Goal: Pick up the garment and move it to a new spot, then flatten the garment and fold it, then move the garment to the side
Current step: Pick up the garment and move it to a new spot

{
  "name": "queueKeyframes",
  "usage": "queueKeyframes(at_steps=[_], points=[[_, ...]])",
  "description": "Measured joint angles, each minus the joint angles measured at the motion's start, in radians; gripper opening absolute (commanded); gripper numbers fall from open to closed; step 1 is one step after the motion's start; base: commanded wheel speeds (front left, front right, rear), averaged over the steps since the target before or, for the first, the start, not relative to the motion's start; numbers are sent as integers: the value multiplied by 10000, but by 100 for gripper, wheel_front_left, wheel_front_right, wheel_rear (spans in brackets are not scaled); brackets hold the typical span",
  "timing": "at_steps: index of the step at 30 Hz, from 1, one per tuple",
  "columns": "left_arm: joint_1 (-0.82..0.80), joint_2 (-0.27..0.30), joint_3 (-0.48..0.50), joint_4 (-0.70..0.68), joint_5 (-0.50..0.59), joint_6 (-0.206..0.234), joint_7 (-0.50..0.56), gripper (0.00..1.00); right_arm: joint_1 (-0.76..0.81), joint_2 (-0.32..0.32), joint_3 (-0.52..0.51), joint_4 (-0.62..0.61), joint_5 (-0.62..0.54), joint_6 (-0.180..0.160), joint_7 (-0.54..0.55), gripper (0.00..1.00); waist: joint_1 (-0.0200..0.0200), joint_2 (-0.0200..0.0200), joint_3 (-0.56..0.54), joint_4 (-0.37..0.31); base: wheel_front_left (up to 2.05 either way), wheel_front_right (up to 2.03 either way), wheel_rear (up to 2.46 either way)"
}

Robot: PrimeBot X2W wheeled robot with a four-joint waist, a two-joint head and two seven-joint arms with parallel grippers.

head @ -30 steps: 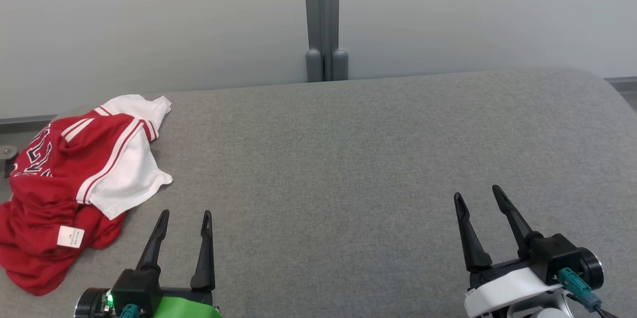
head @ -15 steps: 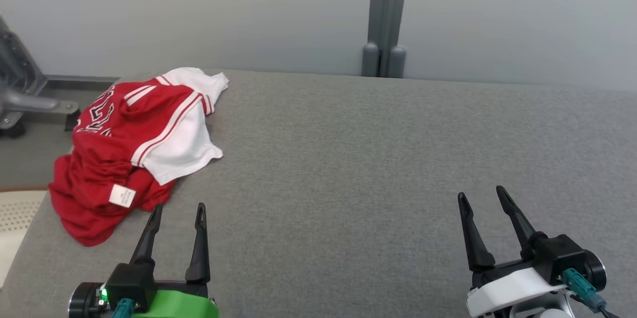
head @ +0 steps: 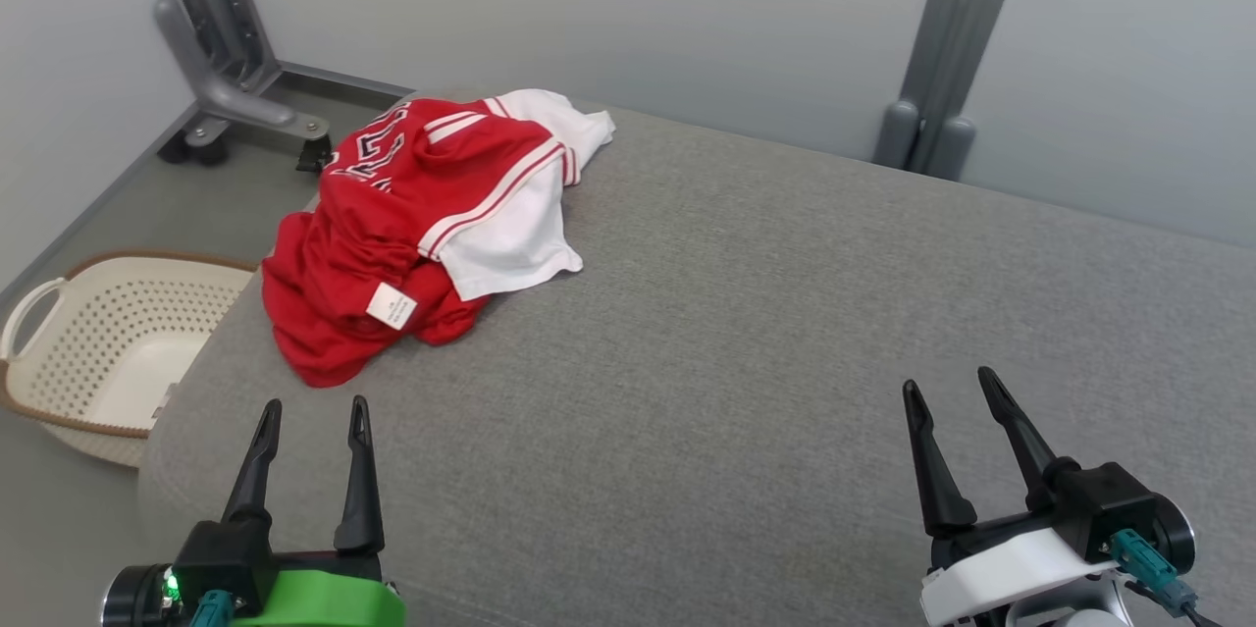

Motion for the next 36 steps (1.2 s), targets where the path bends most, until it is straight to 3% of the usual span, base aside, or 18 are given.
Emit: queueKeyframes(at_steps=[7, 15, 18, 22, 28, 36], points=[[23, 2, 224, -217, -50, 127, 0, 100, -156, 4, 150, 75, -59, 0, 0, 100, 0, 0, 151, 807, 0, 0, 0], [79, 2, 453, -314, -102, 198, 0, 100, -414, 4, 173, 128, -196, 0, 0, 100, 0, 0, 625, 1151, 0, 0, 0], [-326, 4, 522, -224, -8, -4, 0, 100, -538, 6, 69, 96, -410, 0, 0, 100, 0, 0, 878, 1199, 0, 0, 0], [-1703, 401, 393, 322, 207, -430, -2, 100, -709, 0, -203, 15, -784, 0, 0, 100, 0, 0, 1329, 1241, 0, 0, 0], [-4720, 1381, 113, 2098, 48, -608, -2, 100, -1290, 12, -286, -69, -1561, 2, 0, 100, 0, 0, 2218, 1139, 0, 0, 0], [-8899, 1990, -1175, 5967, -2813, -667, 1536, 100, -2032, -2, -326, -81, -2021, 2, 0, 100, 0, 0, 3518, 821, 0, 0, 0]])
